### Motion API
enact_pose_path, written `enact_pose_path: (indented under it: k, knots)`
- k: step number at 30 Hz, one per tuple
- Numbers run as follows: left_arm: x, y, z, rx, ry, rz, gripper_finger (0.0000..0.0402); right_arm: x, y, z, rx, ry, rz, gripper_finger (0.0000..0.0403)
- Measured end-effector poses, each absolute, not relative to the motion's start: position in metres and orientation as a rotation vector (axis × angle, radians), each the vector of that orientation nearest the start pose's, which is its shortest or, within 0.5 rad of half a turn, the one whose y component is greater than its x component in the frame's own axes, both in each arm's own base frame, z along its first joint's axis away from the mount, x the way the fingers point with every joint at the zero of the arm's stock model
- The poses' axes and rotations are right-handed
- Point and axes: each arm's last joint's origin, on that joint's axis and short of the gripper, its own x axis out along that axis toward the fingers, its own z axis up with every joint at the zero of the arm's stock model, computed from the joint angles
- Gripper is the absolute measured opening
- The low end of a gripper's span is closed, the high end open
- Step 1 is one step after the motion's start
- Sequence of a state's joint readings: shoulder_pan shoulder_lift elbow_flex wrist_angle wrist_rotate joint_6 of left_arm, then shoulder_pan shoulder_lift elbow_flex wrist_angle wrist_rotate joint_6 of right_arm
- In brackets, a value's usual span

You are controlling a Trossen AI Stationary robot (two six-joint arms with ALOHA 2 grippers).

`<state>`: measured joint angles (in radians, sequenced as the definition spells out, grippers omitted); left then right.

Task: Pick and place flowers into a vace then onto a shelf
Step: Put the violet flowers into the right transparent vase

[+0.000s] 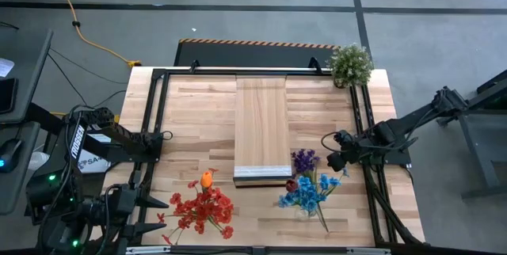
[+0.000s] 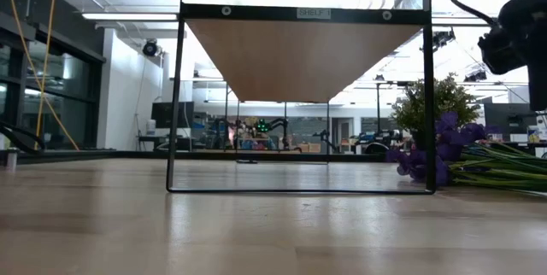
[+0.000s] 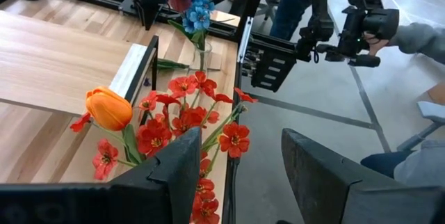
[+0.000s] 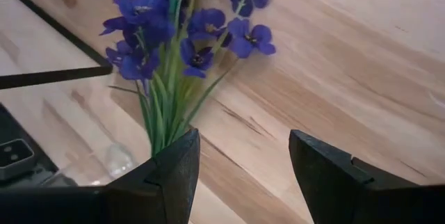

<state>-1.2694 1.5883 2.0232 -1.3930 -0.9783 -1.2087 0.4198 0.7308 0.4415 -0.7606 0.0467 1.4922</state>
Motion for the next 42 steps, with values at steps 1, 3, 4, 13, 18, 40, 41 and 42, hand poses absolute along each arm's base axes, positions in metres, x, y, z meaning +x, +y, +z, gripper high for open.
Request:
enact_pose_path:
  k: [1, 3, 4, 13, 18, 40, 41, 42]
  knots:
    - [0.103, -0.251, 0.456, -0.318, 0.481, 0.015, 0.0232, 0.113, 0.049, 0.183, 1.097, 1.039, -0.477, 0.0212]
    - [0.103, -0.251, 0.457, -0.32, 0.48, 0.014, 0.0232, 0.115, 0.049, 0.184, 1.108, 1.026, -0.471, 0.0213]
    - [0.103, -0.251, 0.457, -0.321, 0.48, 0.014, 0.0232, 0.117, 0.049, 0.185, 1.119, 1.011, -0.46, 0.0213]
    - [0.103, -0.251, 0.457, -0.321, 0.48, 0.014, 0.0232, 0.12, 0.05, 0.186, 1.139, 0.978, -0.441, 0.0206]
    - [0.103, -0.251, 0.457, -0.321, 0.479, 0.014, 0.0232, 0.123, 0.051, 0.183, 1.141, 1.008, -0.465, 0.0206]
    - [0.103, -0.251, 0.456, -0.323, 0.487, 0.01, 0.0232, 0.152, 0.067, 0.171, 1.112, 1.034, -0.342, 0.0206]
    - [0.103, -0.251, 0.456, -0.323, 0.49, 0.008, 0.0232, 0.153, 0.069, 0.17, 1.111, 1.04, -0.331, 0.0206]
    - [0.103, -0.251, 0.456, -0.324, 0.494, 0.006, 0.0232, 0.154, 0.07, 0.17, 1.11, 1.047, -0.326, 0.0206]
